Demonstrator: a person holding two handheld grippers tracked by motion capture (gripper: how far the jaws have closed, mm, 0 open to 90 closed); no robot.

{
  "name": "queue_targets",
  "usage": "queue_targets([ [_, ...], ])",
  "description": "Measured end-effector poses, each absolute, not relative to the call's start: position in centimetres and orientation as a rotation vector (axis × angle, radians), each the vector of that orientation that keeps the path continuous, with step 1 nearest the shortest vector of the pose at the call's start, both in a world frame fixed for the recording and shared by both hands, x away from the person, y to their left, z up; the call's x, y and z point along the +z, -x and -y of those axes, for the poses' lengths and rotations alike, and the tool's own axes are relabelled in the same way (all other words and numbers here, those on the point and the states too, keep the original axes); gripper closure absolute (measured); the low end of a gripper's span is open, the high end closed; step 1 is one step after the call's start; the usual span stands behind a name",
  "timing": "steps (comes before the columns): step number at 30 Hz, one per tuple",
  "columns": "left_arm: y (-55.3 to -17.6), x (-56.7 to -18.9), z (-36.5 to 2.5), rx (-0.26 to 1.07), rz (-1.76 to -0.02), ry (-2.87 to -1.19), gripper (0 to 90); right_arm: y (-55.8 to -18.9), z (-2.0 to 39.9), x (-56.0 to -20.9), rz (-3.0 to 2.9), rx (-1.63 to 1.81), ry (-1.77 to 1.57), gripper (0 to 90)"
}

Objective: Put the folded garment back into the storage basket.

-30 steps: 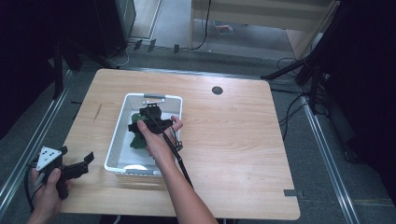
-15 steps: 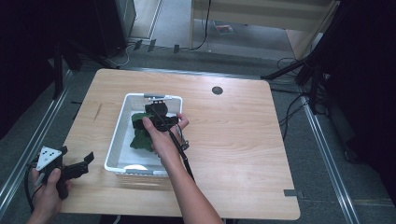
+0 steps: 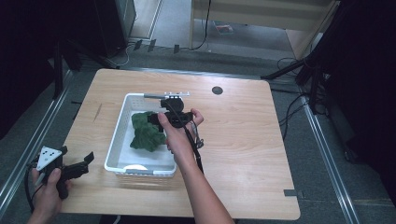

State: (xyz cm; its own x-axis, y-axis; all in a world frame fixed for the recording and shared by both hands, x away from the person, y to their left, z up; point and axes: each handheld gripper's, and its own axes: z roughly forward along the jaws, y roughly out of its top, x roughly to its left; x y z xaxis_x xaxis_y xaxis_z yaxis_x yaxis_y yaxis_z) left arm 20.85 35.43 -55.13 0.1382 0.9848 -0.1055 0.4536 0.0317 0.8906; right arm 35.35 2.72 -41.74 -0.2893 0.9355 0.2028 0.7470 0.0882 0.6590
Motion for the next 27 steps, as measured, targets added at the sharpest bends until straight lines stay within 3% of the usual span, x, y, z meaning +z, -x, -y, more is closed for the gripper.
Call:
queue_targets([
  [27,-20.8,-55.1,-35.4,0.781,-1.447,-1.555,0.3,-35.3,5.6,-42.0,-1.974,0.993,-1.716,15.8],
])
